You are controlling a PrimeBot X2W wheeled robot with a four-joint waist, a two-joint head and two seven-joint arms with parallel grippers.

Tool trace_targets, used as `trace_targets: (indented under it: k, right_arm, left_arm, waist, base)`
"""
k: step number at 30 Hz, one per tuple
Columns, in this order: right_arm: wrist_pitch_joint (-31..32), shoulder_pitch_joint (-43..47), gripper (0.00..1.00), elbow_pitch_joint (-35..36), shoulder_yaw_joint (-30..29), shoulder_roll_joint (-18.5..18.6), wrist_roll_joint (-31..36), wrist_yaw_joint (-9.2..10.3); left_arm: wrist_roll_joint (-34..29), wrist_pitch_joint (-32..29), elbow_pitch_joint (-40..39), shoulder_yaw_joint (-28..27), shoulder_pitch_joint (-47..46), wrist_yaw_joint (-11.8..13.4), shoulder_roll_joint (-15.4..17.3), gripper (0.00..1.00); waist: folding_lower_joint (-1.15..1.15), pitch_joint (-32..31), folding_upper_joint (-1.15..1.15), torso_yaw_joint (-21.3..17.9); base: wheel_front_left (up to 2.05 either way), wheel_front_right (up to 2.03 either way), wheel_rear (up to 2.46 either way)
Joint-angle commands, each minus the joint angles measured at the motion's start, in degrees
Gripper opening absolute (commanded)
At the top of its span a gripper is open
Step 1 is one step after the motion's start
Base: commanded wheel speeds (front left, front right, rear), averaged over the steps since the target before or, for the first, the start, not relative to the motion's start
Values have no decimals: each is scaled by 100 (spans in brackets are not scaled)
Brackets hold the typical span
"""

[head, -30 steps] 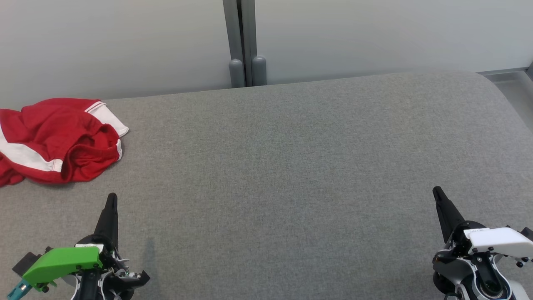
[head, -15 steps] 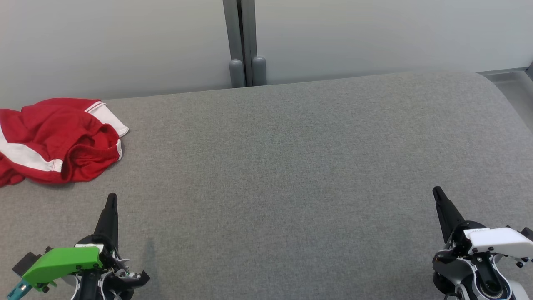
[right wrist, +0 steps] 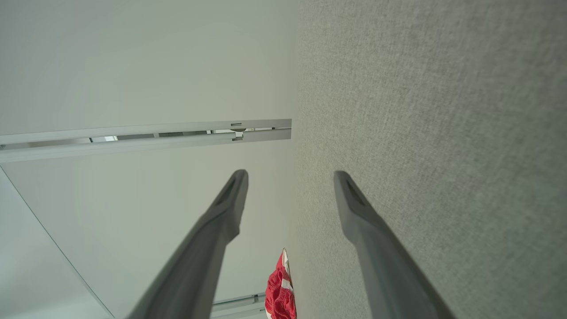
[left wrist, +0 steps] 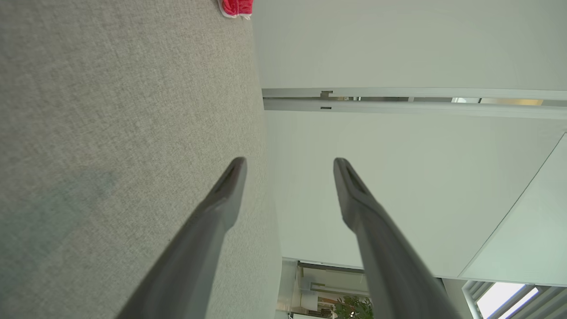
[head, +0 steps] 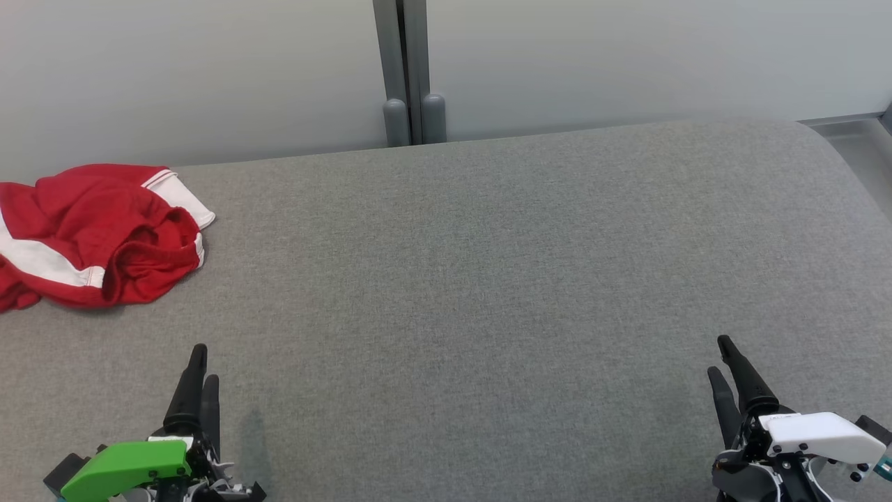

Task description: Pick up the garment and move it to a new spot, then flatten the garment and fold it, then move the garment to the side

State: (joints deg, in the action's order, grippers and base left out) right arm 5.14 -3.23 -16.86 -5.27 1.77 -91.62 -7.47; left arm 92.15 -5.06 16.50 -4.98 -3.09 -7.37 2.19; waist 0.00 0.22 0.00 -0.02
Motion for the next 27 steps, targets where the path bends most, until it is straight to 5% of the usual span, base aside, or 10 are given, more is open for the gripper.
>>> trace_targets:
  k: [1,12,27]
  right_arm:
    - [-74,-66,100,112,33,39,87,0]
    - [-368,-64,100,225,-6,54,814,-1]
    - [-714,-77,100,848,-8,69,3035,-1]
  left_arm:
    - [-66,70,-156,61,-50,-2,17,100]
    - [-506,363,-393,226,18,-4,27,100]
    - [-2508,708,-946,425,-36,138,40,100]
  waist:
    - [0,2,0,0]
    - [0,12,0,5]
    - [0,34,0,20]
  base:
    - [0,0,0]
    - [0,0,0]
    - [0,0,0]
